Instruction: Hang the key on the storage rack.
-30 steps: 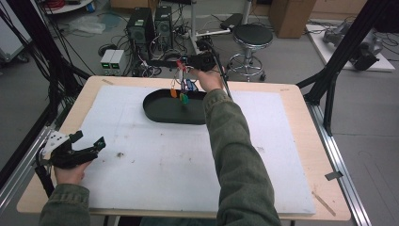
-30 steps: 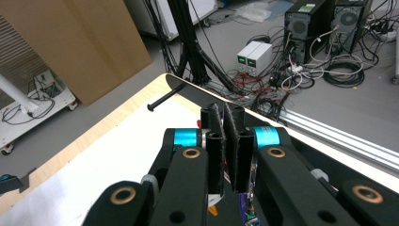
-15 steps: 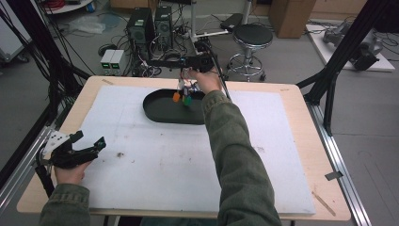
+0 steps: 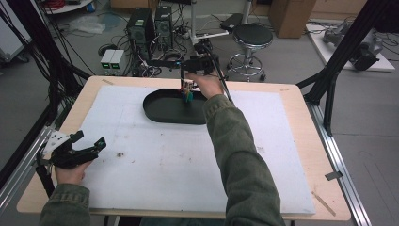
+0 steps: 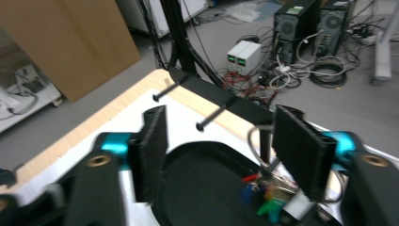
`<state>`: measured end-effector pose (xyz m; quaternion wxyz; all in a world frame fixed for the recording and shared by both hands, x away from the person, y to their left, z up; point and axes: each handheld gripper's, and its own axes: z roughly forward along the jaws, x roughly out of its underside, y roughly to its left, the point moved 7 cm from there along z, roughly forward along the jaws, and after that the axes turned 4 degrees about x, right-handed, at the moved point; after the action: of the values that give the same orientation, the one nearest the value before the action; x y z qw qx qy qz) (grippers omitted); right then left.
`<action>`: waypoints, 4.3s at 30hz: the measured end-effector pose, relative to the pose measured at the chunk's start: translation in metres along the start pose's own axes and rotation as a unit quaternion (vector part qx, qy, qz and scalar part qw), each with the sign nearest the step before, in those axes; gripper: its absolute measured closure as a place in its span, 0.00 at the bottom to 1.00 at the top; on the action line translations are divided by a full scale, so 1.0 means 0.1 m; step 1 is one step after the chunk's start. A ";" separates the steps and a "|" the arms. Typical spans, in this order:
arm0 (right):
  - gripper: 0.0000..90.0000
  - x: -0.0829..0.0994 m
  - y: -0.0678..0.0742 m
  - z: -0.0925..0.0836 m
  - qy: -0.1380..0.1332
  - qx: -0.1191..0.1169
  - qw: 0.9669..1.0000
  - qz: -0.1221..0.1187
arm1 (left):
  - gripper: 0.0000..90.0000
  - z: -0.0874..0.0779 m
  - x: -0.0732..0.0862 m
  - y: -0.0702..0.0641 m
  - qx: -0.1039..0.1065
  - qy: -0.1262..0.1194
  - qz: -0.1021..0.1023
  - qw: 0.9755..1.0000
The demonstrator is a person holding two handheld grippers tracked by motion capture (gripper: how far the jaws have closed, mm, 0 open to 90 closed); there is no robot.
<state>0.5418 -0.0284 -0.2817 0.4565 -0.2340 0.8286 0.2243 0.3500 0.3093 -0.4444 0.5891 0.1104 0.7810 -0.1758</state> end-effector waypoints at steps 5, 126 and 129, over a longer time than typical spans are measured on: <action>0.04 0.14 -0.09 -0.04 0.016 0.038 0.999 0.001 | 0.07 0.00 -0.01 0.00 0.001 -0.004 -0.002 1.000; 0.01 2.67 -0.96 -1.74 -0.019 0.144 0.988 0.051 | 0.07 0.03 -0.01 -0.03 0.007 0.005 -0.007 1.000; 0.01 2.71 -1.00 -1.79 -0.035 0.155 0.986 0.056 | 0.07 0.03 -0.01 -0.03 0.007 0.005 -0.008 1.000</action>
<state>0.3560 -0.2613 -0.4445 0.5027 -0.1058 0.8486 0.1267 0.3520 0.3052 -0.4441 0.5830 0.1095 0.7835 -0.1851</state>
